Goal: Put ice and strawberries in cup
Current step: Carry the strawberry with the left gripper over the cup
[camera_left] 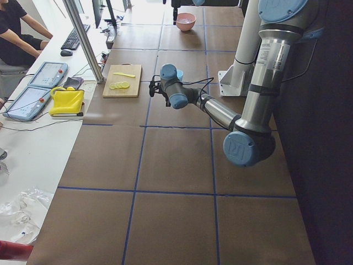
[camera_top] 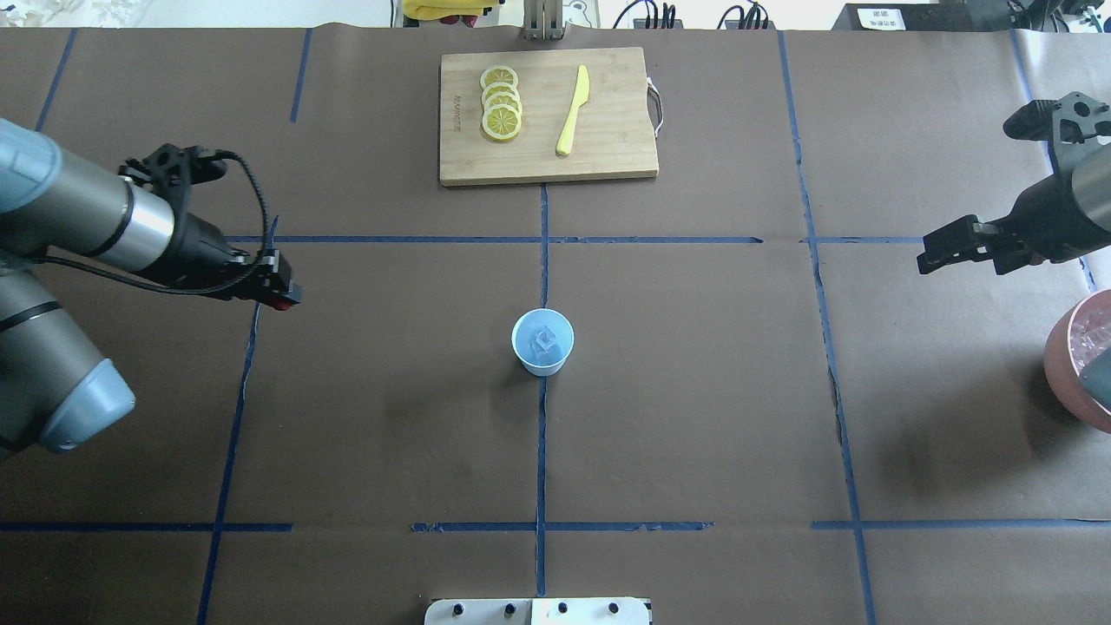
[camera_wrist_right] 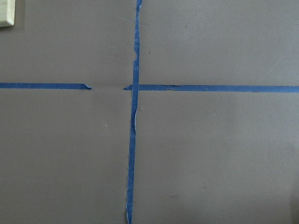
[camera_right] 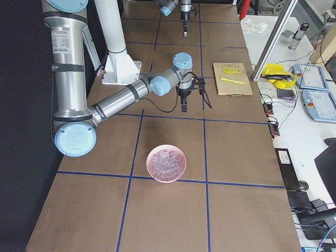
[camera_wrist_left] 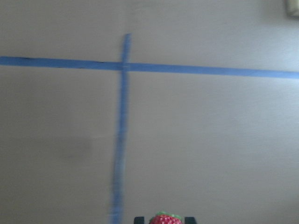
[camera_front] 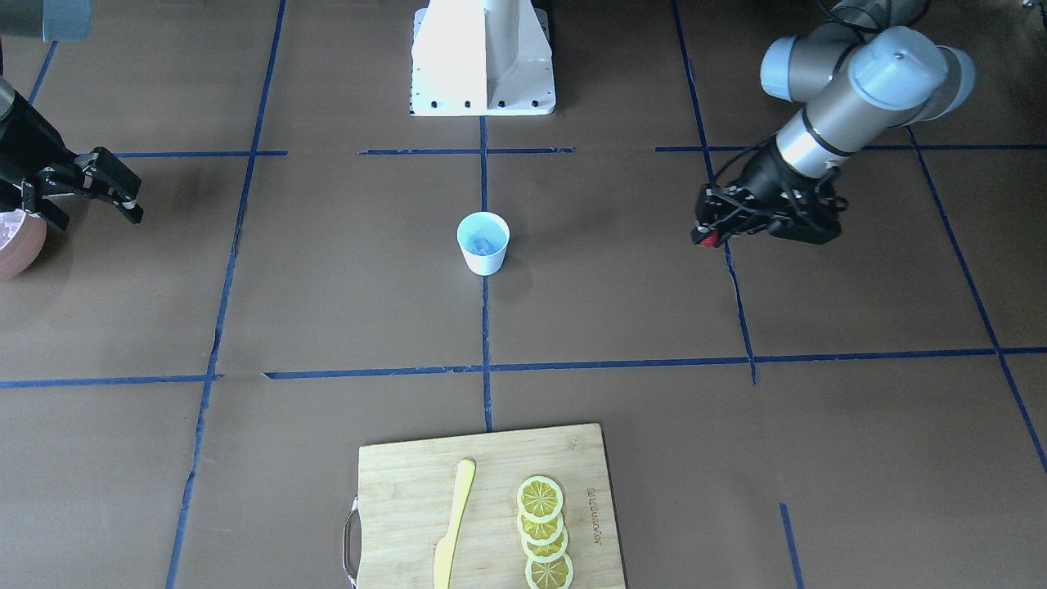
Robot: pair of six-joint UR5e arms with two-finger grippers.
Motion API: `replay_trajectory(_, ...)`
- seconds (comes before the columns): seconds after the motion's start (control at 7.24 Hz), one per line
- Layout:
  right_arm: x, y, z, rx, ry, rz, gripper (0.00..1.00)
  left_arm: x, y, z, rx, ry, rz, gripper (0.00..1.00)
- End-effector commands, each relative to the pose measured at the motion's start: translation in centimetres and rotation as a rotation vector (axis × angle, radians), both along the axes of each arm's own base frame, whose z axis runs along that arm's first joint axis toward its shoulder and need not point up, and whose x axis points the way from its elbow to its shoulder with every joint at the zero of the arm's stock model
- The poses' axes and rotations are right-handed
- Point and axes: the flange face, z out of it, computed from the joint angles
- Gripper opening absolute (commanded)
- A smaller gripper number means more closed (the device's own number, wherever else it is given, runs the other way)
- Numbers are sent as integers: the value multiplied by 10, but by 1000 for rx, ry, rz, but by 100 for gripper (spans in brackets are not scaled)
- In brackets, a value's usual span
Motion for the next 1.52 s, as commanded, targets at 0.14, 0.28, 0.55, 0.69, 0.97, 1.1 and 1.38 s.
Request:
replay_trajectory(0.14, 9, -1, 4, 0, 4, 6, 99, 112, 38, -136, -47, 26, -18, 0)
replay_trajectory(0.28, 9, 0, 6, -4, 6, 6, 99, 131, 41, -159, -49, -12, -27, 0)
replay_trajectory(0.55, 8, 0, 6, -3, 5, 5, 99, 166, 52, -166, -21, -48, -45, 0)
replay_trajectory(0.69, 8, 0, 6, -3, 4, 4, 99, 184, 44, -180, -16, -54, -52, 3)
replay_trajectory(0.97, 8, 1, 5, -9, -6, -3, 99, 195, 38, -184, -13, -62, -51, 10)
replay_trajectory(1.1, 8, 1, 5, -9, -6, -4, 99, 194, 38, -184, -11, -60, -50, 34)
replay_trajectory(1.38, 8, 1, 6, -10, -5, -4, 99, 195, 38, -183, -11, -62, -50, 73)
